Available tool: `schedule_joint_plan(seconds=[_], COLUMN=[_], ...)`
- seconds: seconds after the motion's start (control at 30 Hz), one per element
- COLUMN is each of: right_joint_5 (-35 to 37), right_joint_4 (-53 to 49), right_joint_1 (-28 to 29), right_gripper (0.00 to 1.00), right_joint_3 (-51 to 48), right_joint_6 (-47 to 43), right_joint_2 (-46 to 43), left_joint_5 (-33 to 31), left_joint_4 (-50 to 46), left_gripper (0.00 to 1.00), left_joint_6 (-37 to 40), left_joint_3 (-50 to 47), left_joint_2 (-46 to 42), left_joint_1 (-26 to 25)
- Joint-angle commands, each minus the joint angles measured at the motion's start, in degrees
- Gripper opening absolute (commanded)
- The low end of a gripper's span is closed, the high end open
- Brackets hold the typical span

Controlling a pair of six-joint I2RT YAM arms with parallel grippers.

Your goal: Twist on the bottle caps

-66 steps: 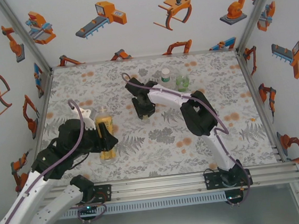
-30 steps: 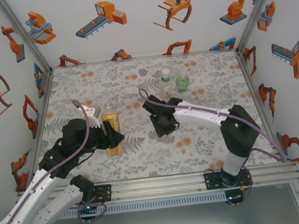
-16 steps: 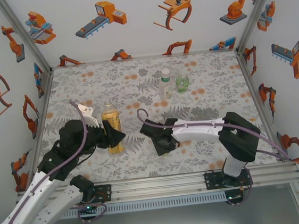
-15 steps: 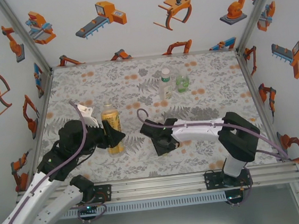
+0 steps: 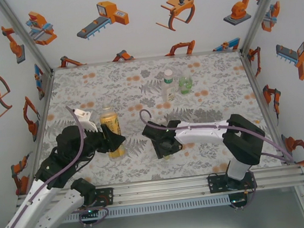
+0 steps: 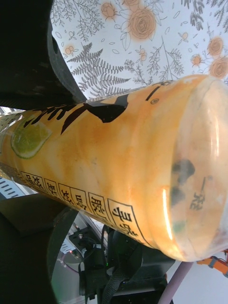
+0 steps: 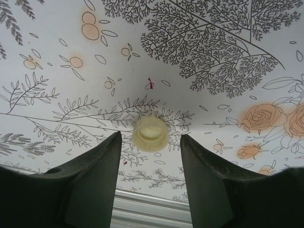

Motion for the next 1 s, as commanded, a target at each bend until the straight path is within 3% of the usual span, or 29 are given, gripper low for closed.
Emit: schedule_joint_plan(seconds=[0.0,0.17,0.97], right_joint_5=[1.8,0.9,0.3], right_joint_4=[-0.9,0.7,0.2], right_joint_1=[0.9,1.0,1.2], right_gripper=[0.49,0.44,0.46], right_joint_3=[1.3,0.0,0.9], right_joint_6=[1.7,2.3,2.9], right_joint_2=[-2.9,-2.9,1.4], left_joint_5=[-1.4,-2.8,-4.5], left_joint_4=[0.3,0.8,-0.6], left_gripper=[0.16,0.16,0.16], left_joint_6=[0.4,0.9,1.4], left_joint_3=[0.1,-0.4,0.0], left_joint_2=[-1.1,-3.1,-3.0], left_joint_1=[0.2,0.2,0.2])
